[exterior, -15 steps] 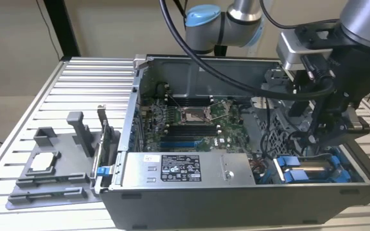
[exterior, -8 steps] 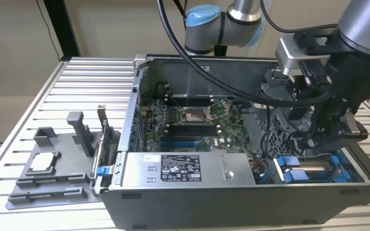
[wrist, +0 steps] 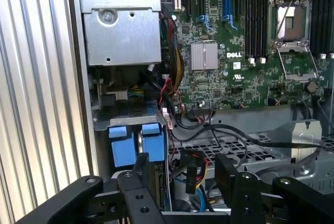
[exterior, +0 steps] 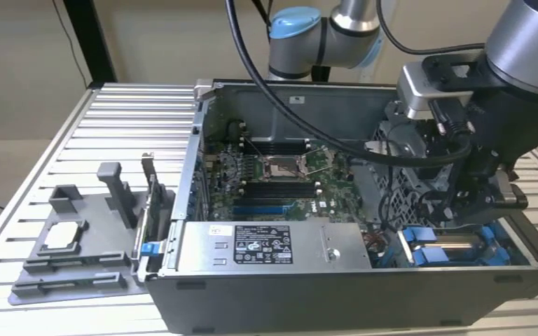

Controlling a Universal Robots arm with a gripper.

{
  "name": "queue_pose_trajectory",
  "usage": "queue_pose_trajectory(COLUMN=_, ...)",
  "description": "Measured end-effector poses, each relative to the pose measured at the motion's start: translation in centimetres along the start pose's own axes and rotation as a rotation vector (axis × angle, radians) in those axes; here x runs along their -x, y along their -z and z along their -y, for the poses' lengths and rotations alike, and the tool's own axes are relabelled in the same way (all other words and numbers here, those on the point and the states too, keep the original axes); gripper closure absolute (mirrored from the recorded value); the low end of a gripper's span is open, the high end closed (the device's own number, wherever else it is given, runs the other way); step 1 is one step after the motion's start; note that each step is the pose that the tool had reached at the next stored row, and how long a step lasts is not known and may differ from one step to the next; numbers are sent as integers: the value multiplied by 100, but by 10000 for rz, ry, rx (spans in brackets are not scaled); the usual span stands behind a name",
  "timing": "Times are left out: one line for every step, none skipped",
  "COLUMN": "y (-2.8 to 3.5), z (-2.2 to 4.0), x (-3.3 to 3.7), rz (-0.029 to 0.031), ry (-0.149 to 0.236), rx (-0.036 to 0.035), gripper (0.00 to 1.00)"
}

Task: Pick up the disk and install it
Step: 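Insert the first disk wire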

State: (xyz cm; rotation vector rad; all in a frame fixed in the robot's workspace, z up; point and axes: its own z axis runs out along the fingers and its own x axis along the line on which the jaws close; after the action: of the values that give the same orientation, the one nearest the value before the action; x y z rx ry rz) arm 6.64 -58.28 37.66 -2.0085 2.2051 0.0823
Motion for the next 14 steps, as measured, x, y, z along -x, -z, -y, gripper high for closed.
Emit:
queue_pose_trajectory(y=-15, z=-1, x=-3, rz=2, ry=2, rx=-10, gripper=0)
queue_pose_trajectory(y=-30, z=-2, x=-4, rz=2, ry=3, rx=-19, gripper=0)
queue_pose_trajectory(y=-44, z=-3, x=-5, rz=2, ry=4, rx=-28, gripper=0)
queue_pose_trajectory(y=-54, z=-4, x=-4, rz=3, ry=4, rx=-40, gripper=0)
queue_pose_trajectory(y=-59, z=-4, x=0, rz=4, ry=3, rx=-49, gripper=0)
queue_pose_trajectory(y=-65, z=-6, x=6, rz=9, ry=2, rx=-54, gripper=0)
queue_pose_trajectory(y=-69, z=-7, x=14, rz=14, ry=2, rx=-59, gripper=0)
queue_pose_trajectory(y=-74, z=-8, x=21, rz=20, ry=1, rx=-63, gripper=0)
queue_pose_trajectory(y=-79, z=-9, x=27, rz=28, ry=1, rx=-66, gripper=0)
queue_pose_trajectory(y=-83, z=-9, x=30, rz=37, ry=0, rx=-67, gripper=0)
queue_pose_trajectory(y=-84, z=-9, x=31, rz=40, ry=0, rx=-67, gripper=0)
queue_pose_trajectory(y=-83, z=-9, x=31, rz=39, ry=0, rx=-67, gripper=0)
queue_pose_trajectory(y=-82, z=-9, x=32, rz=38, ry=0, rx=-67, gripper=0)
queue_pose_trajectory(y=-82, z=-9, x=32, rz=37, ry=0, rx=-67, gripper=0)
